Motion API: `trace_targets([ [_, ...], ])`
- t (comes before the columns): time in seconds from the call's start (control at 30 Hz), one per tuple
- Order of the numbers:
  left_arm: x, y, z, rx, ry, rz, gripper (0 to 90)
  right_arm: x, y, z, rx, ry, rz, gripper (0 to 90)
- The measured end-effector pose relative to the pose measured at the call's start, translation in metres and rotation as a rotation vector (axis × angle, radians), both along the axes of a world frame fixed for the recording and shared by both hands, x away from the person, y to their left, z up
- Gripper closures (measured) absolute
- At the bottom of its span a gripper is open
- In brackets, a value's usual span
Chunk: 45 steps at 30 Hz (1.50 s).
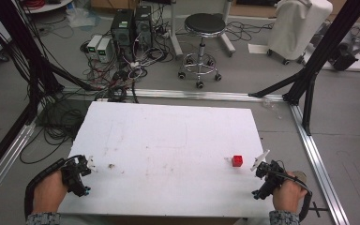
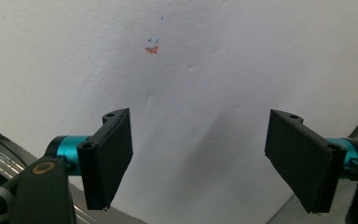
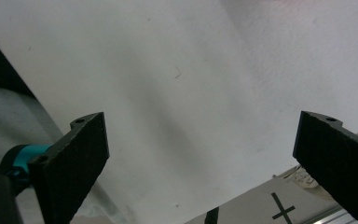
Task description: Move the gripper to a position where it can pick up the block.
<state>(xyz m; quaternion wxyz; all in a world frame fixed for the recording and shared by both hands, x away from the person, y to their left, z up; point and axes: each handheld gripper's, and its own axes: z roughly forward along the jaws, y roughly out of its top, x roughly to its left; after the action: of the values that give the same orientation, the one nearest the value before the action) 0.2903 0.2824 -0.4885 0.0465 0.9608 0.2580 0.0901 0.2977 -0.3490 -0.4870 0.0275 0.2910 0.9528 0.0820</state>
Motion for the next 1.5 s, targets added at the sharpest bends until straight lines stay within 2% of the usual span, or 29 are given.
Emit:
trace_targets([
  [0.07, 0.0, -0.001, 0.0, -0.002, 0.005, -0.005, 23.5, -0.001, -0.003, 0.002, 0.017, -0.029, -0.011, 2.6],
  [0.1, 0.0, -0.001, 0.0, -0.002, 0.005, -0.005, 23.5, -0.001, -0.003, 0.002, 0.017, -0.029, -0.011, 2.6],
  [0.13, 0.0, -0.001, 0.0, -0.001, -0.003, -0.006, 23.5, 0.0, -0.006, 0.005, 0.042, -0.037, -0.015, 2.6],
  [0.2, 0.0, -0.001, -0.001, 0.002, -0.004, -0.006, 23.5, 0.001, -0.008, 0.008, 0.055, -0.065, -0.023, 2.6],
  [0.23, 0.0, -0.001, -0.001, 0.002, -0.004, -0.006, 23.5, 0.001, -0.008, 0.008, 0.055, -0.065, -0.023, 2.6],
  [0.33, 0.0, 0.0, -0.001, 0.0, 0.0, -0.001, 23.5, 0.004, -0.012, 0.009, 0.066, -0.105, -0.038, 2.6],
  [0.5, 0.001, 0.001, -0.002, -0.011, -0.003, 0.0, 23.5, 0.012, -0.019, 0.015, 0.074, -0.14, -0.026, 2.6],
  [0.6, 0.001, 0.001, -0.003, -0.013, -0.005, 0.0, 23.5, 0.015, -0.023, 0.02, 0.084, -0.18, -0.031, 2.6],
  [0.67, 0.001, 0.001, -0.003, -0.013, -0.002, 0.004, 23.5, 0.018, -0.025, 0.023, 0.089, -0.187, -0.031, 2.6],
  [0.87, 0.001, 0.003, -0.003, -0.017, -0.006, 0.005, 23.5, 0.03, -0.029, 0.03, 0.088, -0.171, -0.022, 2.6],
  [0.97, 0.001, 0.003, -0.004, -0.023, 0.001, 0.005, 23.5, 0.038, -0.031, 0.034, 0.124, -0.155, 0.002, 2.6],
  [1.1, 0.001, 0.003, -0.005, -0.028, -0.002, 0.006, 23.5, 0.046, -0.035, 0.042, 0.148, -0.155, 0.009, 2.6],
  [1.2, 0.001, 0.004, -0.005, -0.029, 0.001, 0.004, 23.5, 0.052, -0.036, 0.048, 0.167, -0.147, 0.039, 2.6],
  [1.37, 0.001, 0.005, -0.006, -0.03, 0.002, 0.007, 23.5, 0.064, -0.032, 0.059, 0.156, -0.145, 0.081, 2.6],
  [1.5, 0.001, 0.005, -0.005, -0.031, -0.005, 0.013, 23.5, 0.073, -0.027, 0.066, 0.131, -0.119, 0.115, 2.6],
])
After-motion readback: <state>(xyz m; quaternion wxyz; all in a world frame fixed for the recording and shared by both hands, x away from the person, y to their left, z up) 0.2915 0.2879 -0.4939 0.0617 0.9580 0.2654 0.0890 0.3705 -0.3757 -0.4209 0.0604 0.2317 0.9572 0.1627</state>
